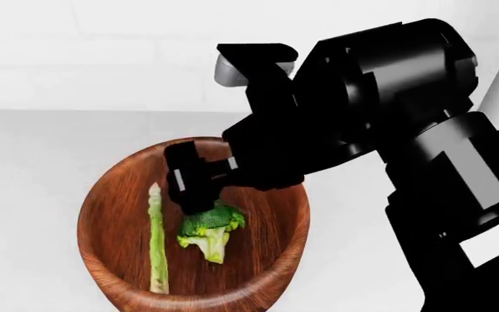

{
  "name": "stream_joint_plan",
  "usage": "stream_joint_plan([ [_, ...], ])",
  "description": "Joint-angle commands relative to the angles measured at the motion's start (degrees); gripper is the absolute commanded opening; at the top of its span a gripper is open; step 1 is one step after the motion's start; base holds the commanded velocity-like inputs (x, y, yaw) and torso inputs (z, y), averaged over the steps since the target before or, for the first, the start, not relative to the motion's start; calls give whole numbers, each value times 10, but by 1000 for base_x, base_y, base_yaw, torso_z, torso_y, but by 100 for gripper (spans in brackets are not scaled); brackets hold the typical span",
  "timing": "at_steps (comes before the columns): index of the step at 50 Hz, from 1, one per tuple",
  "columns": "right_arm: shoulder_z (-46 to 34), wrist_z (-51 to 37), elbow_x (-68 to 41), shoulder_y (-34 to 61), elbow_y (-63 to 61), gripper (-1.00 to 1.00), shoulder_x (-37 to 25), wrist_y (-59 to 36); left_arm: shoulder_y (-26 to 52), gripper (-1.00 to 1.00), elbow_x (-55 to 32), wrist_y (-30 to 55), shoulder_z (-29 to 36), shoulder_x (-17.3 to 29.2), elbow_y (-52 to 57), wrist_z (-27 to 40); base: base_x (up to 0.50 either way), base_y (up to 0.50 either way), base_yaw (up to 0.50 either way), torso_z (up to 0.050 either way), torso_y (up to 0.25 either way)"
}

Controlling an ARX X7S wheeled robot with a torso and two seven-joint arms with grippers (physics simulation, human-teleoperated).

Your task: Pick the broccolis and asparaguss from the sink and place them in one bowl. Place the onion in the other bowl. Then turn off the sink faucet.

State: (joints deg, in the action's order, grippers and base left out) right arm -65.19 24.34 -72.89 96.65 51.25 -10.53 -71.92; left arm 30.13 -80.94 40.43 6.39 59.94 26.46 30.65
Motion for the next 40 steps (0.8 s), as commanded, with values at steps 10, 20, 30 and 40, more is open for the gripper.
stream_joint_plan([
  [10, 114, -163, -77, 35, -180, 100, -106, 8, 19, 100, -1, 3, 8, -15, 4, 4, 0, 0, 0, 0, 0],
  [20, 225, -332, -108, -93, -497, 100, -283, 142, 73, 100, 7, 31, 41, -38, -9, 16, 0, 0, 0, 0, 0],
  [30, 302, -504, -173, -135, -594, 100, -389, 178, 109, 100, 21, 43, 59, -57, -24, 20, 0, 0, 0, 0, 0],
  [40, 356, -493, -160, -295, -741, 100, -470, 293, 133, 100, 7, 57, 62, -57, -21, 31, 0, 0, 0, 0, 0],
])
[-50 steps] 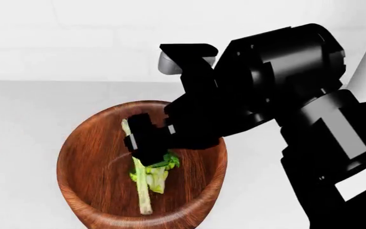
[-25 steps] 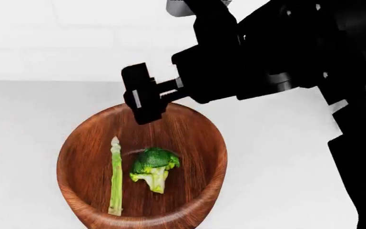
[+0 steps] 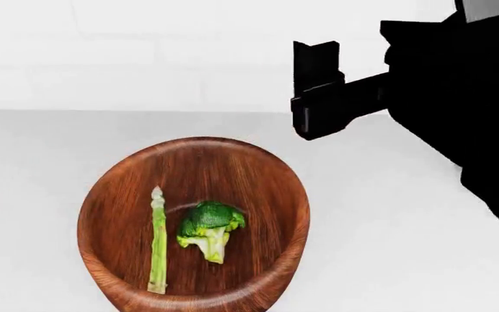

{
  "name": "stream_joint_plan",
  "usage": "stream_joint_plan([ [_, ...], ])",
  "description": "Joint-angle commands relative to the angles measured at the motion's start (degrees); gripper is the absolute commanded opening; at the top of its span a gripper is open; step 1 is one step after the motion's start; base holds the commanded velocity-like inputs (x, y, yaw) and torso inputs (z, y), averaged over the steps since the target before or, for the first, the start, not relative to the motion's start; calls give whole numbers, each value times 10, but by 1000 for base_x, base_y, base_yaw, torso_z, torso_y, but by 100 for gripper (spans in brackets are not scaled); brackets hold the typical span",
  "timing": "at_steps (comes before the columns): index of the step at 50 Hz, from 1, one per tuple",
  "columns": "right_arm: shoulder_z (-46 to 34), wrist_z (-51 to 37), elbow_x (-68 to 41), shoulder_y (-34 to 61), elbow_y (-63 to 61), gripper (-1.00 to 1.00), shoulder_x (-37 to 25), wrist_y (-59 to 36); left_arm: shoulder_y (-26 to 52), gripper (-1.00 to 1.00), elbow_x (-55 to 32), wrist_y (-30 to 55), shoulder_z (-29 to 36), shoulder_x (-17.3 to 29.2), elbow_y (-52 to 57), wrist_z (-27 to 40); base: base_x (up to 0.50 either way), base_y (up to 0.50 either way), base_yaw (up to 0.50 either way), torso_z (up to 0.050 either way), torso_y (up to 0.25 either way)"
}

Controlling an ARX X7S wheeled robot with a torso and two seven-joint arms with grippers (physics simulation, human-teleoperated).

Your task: Pick the broccolis and asparaguss from the sink and place them in one bowl. Place the onion in the other bowl. Then turn off the sink faucet.

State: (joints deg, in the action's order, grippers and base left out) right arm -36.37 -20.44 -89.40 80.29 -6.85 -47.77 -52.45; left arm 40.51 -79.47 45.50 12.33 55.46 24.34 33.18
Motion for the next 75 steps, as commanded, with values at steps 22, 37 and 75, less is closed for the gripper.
stream_joint_plan([
  [22, 111, -130, -56, -278, -260, 100, -201, 184, 21, 100, -15, 3, -5, -5, 7, 17, -144, 0, 0, 0, 0],
  [37, 110, -159, -45, -292, -272, 100, -217, 181, 8, 100, -14, -5, -8, -5, 12, 19, -218, 102, 0, 0, 0],
  [75, 112, -174, -41, -318, -277, 100, -204, 202, -16, 100, -13, -18, -16, -1, 13, 14, -71, 476, 0, 0, 0],
])
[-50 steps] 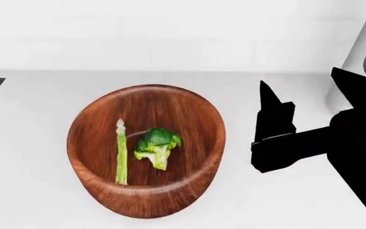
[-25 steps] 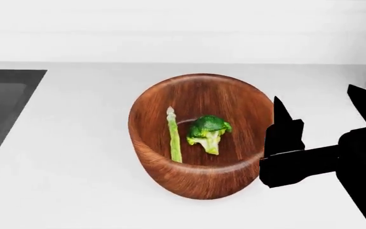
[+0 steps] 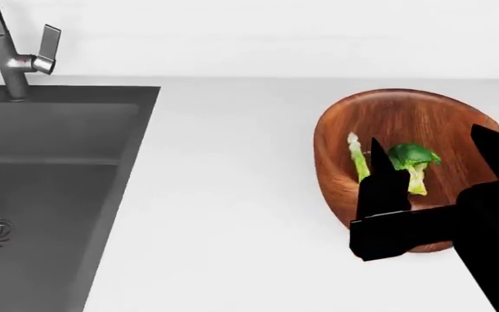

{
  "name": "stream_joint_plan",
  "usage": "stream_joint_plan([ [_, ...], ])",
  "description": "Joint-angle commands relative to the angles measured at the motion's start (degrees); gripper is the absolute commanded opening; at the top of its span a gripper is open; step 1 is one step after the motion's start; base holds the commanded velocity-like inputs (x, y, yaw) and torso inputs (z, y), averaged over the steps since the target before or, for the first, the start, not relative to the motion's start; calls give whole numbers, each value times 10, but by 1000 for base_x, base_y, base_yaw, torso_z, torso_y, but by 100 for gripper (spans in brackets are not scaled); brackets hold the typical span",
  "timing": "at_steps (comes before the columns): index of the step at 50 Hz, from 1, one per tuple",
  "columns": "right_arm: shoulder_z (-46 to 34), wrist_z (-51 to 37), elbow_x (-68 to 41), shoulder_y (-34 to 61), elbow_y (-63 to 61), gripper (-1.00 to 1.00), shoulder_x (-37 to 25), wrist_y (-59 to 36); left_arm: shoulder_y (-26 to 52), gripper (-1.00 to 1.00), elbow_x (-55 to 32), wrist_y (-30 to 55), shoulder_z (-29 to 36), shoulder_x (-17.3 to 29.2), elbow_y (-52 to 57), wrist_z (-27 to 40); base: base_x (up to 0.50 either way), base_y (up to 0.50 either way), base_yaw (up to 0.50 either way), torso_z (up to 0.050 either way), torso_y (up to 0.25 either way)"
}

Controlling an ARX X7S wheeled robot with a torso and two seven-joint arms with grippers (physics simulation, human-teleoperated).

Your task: Pick the broccolis and asparaguss from the sink and place them in one bowl. Place the onion in the other bowl. Then turn off the sink faucet.

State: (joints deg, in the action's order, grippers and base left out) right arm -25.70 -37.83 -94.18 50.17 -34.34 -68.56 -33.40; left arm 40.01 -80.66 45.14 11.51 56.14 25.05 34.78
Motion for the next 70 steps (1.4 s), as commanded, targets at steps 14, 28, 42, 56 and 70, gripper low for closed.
stream_joint_plan([
  [14, 4, 2, 27, -44, -5, 100, 6, 29, -18, 100, -7, -20, -10, -11, 5, -5, -148, 500, 0, 0, 0],
  [28, 1, 5, 57, -47, 6, 100, 24, 36, -15, 100, 0, -18, -4, -14, 5, -6, -8, 500, 0, 0, 0],
  [42, 8, -5, 56, -46, 0, 100, 17, 38, -18, 100, 5, -20, -1, -16, 4, -12, 0, 500, 0, 0, 0],
  [56, 20, -13, 46, -68, -15, 100, -1, 54, -15, 100, 9, -18, 4, -20, 5, -11, 0, 500, 0, 0, 0],
  [70, 33, -7, 58, -101, -25, 100, -12, 88, -12, 100, 11, -18, 9, -25, 6, -10, 0, 43, 0, 0, 0],
])
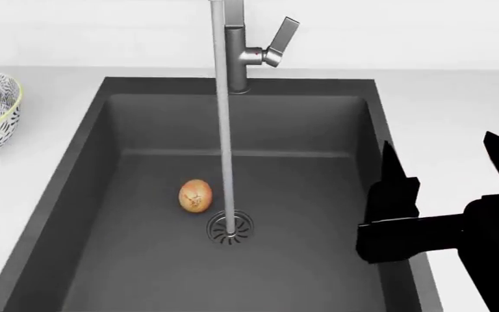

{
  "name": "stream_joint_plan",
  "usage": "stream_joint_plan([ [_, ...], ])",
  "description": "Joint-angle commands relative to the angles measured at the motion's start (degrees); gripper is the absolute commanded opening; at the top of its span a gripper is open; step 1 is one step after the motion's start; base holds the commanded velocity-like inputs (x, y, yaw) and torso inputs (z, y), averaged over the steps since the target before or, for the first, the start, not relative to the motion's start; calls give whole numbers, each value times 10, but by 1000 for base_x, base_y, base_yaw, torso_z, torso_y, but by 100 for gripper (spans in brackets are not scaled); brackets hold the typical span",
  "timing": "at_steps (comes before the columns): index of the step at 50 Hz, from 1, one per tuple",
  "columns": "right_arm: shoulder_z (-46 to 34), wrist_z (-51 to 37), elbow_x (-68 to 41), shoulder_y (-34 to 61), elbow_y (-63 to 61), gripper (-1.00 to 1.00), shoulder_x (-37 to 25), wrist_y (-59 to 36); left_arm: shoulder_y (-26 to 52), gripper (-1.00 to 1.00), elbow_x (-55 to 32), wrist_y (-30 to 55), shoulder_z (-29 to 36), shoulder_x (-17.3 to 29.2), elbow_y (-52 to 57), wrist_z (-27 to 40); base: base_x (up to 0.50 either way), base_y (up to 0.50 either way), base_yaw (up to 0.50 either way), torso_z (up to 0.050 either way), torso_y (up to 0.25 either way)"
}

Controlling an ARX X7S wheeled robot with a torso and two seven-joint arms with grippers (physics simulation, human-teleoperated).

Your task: Pick the broccolis and asparaguss from the sink and place them in one bowl. Place the onion in the other bowl. Then turn off the sink faucet.

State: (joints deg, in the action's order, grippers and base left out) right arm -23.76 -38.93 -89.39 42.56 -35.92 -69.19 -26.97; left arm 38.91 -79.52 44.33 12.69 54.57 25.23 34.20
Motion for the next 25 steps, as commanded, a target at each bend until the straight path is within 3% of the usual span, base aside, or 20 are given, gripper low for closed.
stream_joint_plan([
  [1, 19, 3, 13, -35, -9, 100, -7, 36, 2, 100, -1, -9, -3, -10, 3, -6, 0, 0, 0, 0, 0],
  [12, 23, 1, 24, -52, -18, 100, -18, 45, 15, 100, -3, -3, 3, -18, 0, 4, 17, 0, 0, 0, 0],
  [25, 21, 7, 31, -57, -18, 100, -16, 44, 18, 100, -5, -4, 0, -13, -4, -4, 275, 0, 0, 0, 0],
])
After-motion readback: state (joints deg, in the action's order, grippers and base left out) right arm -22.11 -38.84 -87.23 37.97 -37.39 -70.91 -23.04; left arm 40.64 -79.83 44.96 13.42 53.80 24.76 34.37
